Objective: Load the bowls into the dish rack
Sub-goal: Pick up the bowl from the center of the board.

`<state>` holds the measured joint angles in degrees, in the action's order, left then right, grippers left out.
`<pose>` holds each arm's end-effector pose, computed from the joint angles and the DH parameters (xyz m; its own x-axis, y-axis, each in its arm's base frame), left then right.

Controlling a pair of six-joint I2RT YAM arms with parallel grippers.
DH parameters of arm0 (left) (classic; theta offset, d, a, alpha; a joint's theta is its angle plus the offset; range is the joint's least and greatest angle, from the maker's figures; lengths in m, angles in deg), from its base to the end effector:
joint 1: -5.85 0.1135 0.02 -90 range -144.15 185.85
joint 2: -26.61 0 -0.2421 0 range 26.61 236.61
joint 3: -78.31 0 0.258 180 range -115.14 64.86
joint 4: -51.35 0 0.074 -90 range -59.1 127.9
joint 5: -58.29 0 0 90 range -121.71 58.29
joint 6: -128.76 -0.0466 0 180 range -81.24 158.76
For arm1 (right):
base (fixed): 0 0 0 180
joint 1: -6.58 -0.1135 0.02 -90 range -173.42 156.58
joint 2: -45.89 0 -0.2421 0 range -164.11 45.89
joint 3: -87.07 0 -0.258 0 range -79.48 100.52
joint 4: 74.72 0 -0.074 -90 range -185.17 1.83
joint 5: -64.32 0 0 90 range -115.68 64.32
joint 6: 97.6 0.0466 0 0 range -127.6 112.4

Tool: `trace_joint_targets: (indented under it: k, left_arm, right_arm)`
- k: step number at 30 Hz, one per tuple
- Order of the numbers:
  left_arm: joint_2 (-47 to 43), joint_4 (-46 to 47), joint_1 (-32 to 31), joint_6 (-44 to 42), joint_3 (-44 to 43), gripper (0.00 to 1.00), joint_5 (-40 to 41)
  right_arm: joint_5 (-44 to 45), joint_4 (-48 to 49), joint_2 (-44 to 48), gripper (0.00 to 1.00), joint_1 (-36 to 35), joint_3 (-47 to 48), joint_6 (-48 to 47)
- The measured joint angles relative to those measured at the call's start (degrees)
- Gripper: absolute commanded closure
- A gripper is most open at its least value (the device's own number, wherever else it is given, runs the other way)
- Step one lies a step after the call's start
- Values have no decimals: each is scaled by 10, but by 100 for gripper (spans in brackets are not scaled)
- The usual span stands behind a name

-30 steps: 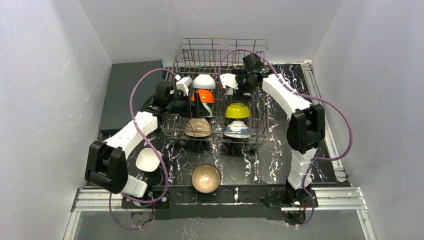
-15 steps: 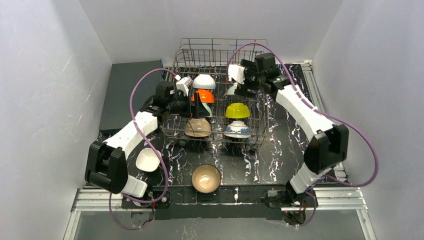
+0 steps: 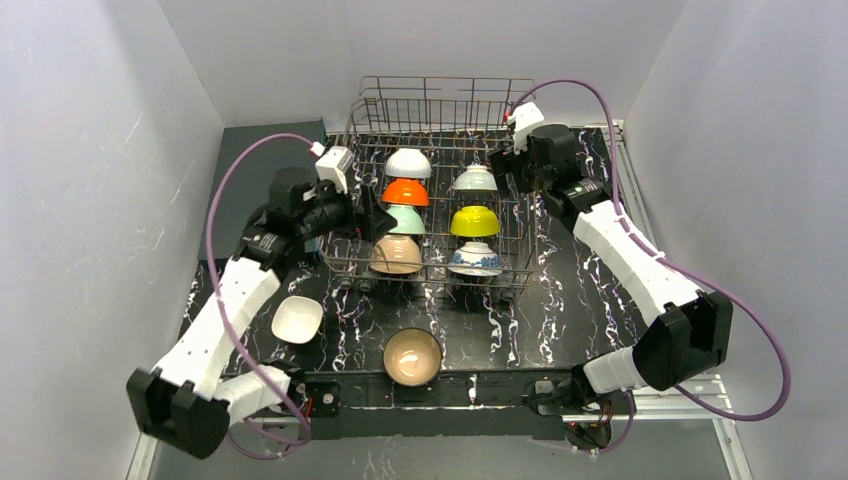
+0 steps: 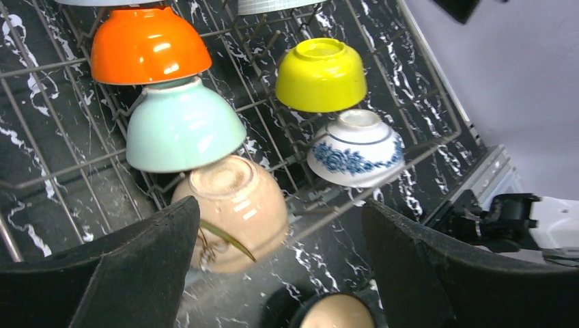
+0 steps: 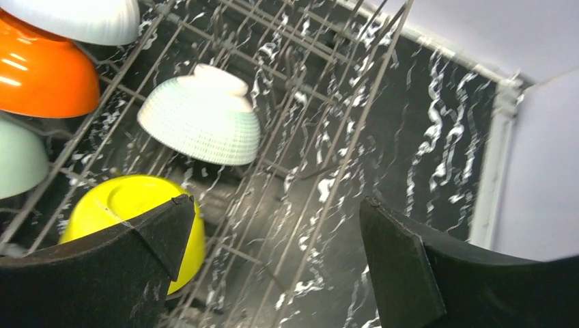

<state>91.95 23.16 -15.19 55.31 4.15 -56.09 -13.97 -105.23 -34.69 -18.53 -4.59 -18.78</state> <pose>0.2580 -0.1198 0.3345 -0.4934 -0.0882 -0.8653 0.5737 0.7148 -0.4000 0.3176 0.1384 0.3409 -0.2958 -0.3483 -0.8895 -0.3093 0.9159 -0.2558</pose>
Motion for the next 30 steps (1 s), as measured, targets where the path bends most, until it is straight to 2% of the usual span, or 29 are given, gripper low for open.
trace_joint_targets:
  k: [5,9,15,22,30]
  left_arm:
    - [-100,-57,-1,41,5,22,9]
    - [-178,-103,-9,88,37,29,9]
    - [-236,-183,-62,144,78,34,11]
    - [-222,-260,-181,193,84,38,59]
    - [-137,-299,-314,258,161,38,148]
  right_arm:
    - [-1,-50,3,1,0,-8,90]
    - [-22,-87,6,1,0,-20,126]
    - [-73,-114,38,1,0,-54,169]
    - [-139,-112,92,1,0,-84,209]
    - [-194,-99,98,1,0,-84,238]
